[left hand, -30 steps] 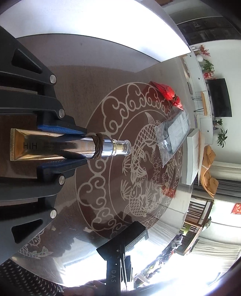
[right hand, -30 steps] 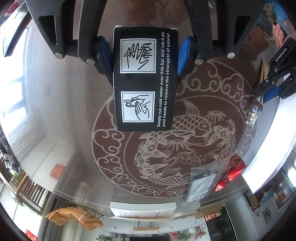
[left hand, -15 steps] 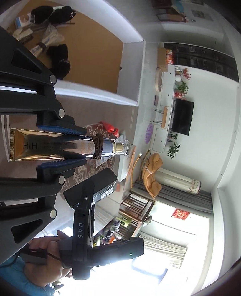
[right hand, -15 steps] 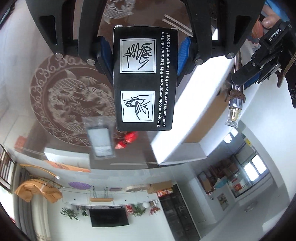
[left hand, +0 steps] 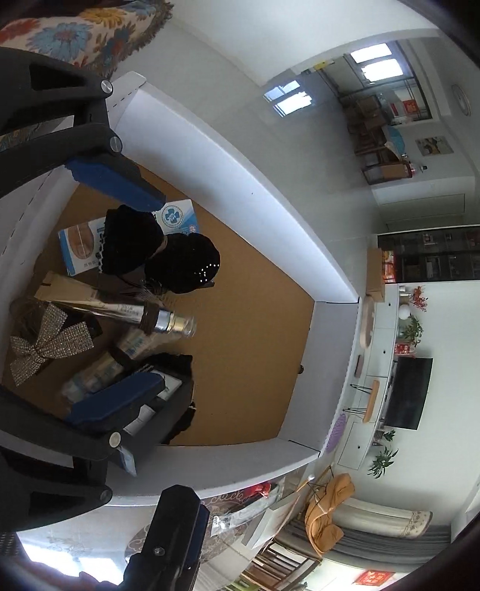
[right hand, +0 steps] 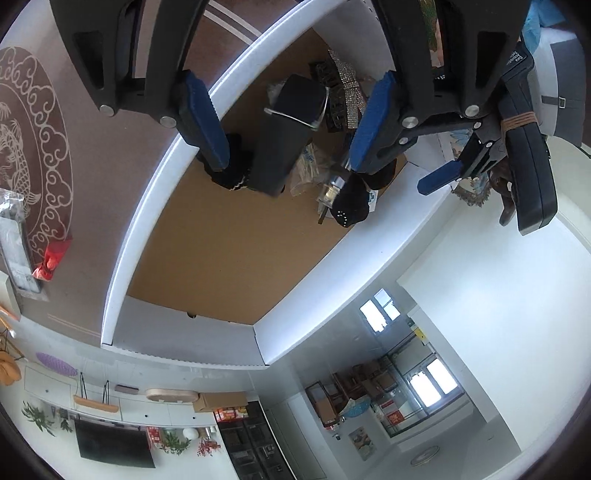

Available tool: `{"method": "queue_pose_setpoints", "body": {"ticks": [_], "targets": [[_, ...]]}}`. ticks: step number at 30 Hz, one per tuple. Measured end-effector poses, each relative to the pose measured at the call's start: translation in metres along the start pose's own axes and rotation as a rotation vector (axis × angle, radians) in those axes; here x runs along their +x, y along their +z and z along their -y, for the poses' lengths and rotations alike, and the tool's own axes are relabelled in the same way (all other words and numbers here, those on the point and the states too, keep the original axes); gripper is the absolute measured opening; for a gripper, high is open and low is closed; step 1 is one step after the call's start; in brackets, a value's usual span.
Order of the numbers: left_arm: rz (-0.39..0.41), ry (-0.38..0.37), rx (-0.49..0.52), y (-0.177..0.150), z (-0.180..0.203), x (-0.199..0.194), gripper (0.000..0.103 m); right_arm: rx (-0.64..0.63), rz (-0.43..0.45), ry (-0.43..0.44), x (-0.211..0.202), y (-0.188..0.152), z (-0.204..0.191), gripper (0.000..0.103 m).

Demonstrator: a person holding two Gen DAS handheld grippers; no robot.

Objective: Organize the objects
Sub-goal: 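Carry the tube and soap box over the white bin and release them, then bring both empty tools back over the glass table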

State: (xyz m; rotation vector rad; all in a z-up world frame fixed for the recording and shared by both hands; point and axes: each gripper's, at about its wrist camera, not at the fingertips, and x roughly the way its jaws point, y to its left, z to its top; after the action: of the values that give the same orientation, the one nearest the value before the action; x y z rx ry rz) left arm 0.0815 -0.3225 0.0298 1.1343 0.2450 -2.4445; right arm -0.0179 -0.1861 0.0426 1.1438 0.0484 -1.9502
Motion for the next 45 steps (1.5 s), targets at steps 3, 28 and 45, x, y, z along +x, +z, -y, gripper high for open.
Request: {"method": "queue_pose_setpoints", "body": {"ticks": [3,28,45], "targets": [[0.051,-0.05,0.03,0.0,0.02,-0.01,0.089,-0.033,0.116,-0.08,-0.031,-0.013,0.016,0.084],[-0.068,-0.409,0.452,-0.076,0.288,0.027,0.103,0.301,0.094,-0.777,-0.124,-0.189,0.262,0.103],[-0.02,-0.314,0.444,0.067,0.329,0.076,0.103,0.324,0.077,-0.731,-0.117,-0.192,0.266,0.103]]}}
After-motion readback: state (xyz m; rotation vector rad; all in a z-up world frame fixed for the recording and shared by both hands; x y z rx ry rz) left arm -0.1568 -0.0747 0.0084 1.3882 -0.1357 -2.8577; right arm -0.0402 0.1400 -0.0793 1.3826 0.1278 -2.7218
